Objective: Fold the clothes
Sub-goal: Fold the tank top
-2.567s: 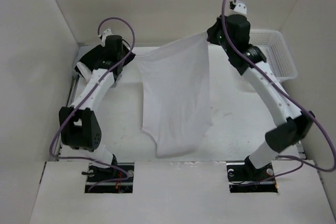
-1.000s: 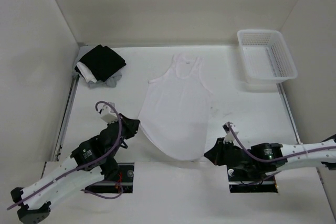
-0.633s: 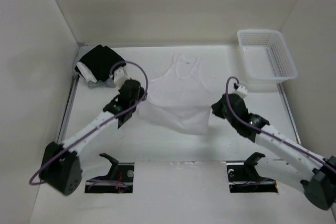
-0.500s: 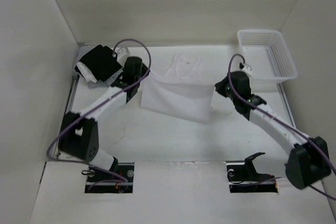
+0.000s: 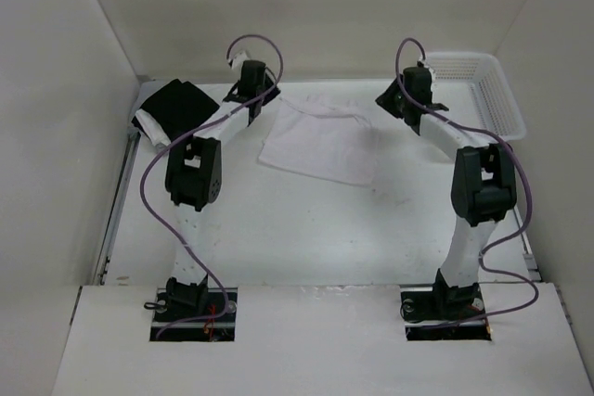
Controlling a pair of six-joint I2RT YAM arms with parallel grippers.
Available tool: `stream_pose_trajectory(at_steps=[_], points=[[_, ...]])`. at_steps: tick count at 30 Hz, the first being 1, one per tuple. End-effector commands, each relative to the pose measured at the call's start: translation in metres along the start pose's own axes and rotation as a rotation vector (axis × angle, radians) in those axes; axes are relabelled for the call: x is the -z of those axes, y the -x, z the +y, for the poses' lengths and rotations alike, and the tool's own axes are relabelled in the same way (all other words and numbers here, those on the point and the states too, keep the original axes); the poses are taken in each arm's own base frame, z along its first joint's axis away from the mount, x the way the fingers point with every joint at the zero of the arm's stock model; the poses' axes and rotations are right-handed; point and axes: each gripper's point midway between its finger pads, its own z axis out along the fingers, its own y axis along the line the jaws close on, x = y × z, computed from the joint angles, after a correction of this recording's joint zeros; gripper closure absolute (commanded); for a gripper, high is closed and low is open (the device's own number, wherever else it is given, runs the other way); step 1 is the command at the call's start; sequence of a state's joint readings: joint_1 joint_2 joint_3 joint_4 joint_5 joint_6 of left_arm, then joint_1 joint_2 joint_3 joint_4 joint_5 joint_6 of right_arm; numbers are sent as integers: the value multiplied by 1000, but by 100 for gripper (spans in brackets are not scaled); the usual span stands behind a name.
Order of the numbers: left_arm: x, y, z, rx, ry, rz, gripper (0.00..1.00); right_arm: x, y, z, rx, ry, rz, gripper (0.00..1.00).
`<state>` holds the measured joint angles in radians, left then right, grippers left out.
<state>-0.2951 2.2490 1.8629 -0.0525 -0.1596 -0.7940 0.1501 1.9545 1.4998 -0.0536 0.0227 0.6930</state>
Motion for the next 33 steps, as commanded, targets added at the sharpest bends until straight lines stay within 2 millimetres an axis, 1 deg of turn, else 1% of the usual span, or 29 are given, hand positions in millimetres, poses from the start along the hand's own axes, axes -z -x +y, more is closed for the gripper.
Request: stream_pose_trajectory(at_steps=[1, 2, 4, 6, 7, 8, 10, 11, 13, 14, 17, 20, 23, 26, 30, 33], points=[[50, 19, 12, 15, 7, -38, 71, 28, 5, 13, 39, 26, -33, 63], [66, 9, 24, 29, 9, -44, 71, 38, -5, 11, 45, 31, -30, 67], [94, -22, 52, 78, 10, -25, 71, 62, -21, 12, 45, 63, -41, 81], [118, -53, 77, 134, 12, 17, 71, 91, -47, 9, 37, 103, -43, 97], [127, -67, 87, 153, 13, 42, 71, 104, -60, 5, 19, 114, -43, 100], [135, -79, 95, 166, 11, 68, 70, 116, -72, 2, 10, 128, -44, 100], [147, -92, 110, 187, 8, 98, 67, 134, -97, -3, -2, 152, -28, 100], [151, -95, 114, 195, 5, 105, 65, 141, -107, -6, -6, 164, -21, 100], [154, -96, 120, 208, 0, 104, 61, 150, -121, -14, -14, 165, -17, 95], [152, -97, 120, 211, -8, 104, 60, 152, -126, -19, -20, 158, -19, 93], [148, -103, 113, 226, -45, 141, 61, 153, -138, -32, -38, 141, -8, 84], [144, -106, 120, 234, -21, 139, 66, 151, -149, -46, -63, 119, 6, 72], [141, -108, 126, 236, -3, 138, 75, 143, -154, -61, -81, 76, 18, 63], [137, -110, 128, 234, 8, 139, 80, 134, -161, -66, -95, 57, 44, 58], [135, -115, 134, 235, 26, 144, 89, 124, -172, -66, -123, 63, 82, 57], [135, -116, 137, 237, 35, 142, 92, 120, -178, -65, -146, 74, 103, 56]])
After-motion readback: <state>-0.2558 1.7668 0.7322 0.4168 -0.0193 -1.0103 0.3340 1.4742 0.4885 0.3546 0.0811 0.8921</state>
